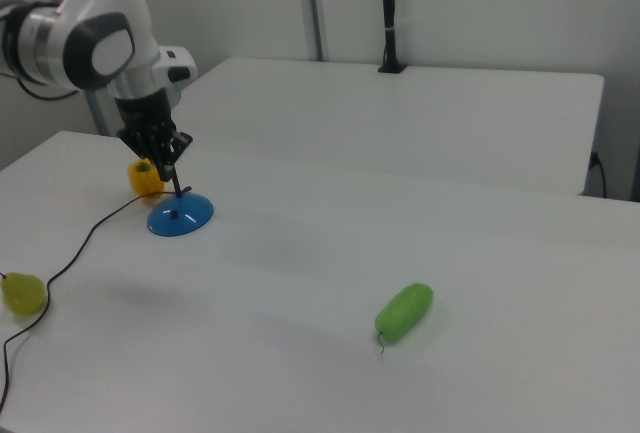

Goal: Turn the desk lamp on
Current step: 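Move the gripper toward the blue lamp base and its switch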

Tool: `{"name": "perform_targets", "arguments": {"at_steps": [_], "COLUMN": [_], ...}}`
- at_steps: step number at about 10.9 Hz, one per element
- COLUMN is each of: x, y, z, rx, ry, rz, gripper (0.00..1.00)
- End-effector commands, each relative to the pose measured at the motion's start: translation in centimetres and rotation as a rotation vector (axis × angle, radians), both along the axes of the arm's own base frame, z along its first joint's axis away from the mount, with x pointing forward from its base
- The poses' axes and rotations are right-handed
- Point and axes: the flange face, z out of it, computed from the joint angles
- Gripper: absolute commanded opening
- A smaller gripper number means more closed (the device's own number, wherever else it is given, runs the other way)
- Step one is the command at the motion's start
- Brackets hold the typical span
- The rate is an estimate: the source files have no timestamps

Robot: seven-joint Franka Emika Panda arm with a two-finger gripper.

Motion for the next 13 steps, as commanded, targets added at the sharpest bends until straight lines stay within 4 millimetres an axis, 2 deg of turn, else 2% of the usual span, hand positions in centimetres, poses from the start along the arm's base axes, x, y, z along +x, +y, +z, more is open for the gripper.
{"name": "perform_targets", "arguments": {"at_steps": [1,4,9,12,13], "x": [2.0,3.4,4.5,5.3,5.4], "y": [2.7,4.9,9.4,10.7,11.4], "z": [-5.3,-8.7,-13.7,-16.1,-16.3], "rx": [0.013,0.014,0.03,0.031,0.033], "ry": [-0.057,-0.111,-0.185,-0.245,-0.273], "rz": [0.043,0.067,0.118,0.134,0.143], "gripper": [0.0,0.0,0.0,0.0,0.0]}}
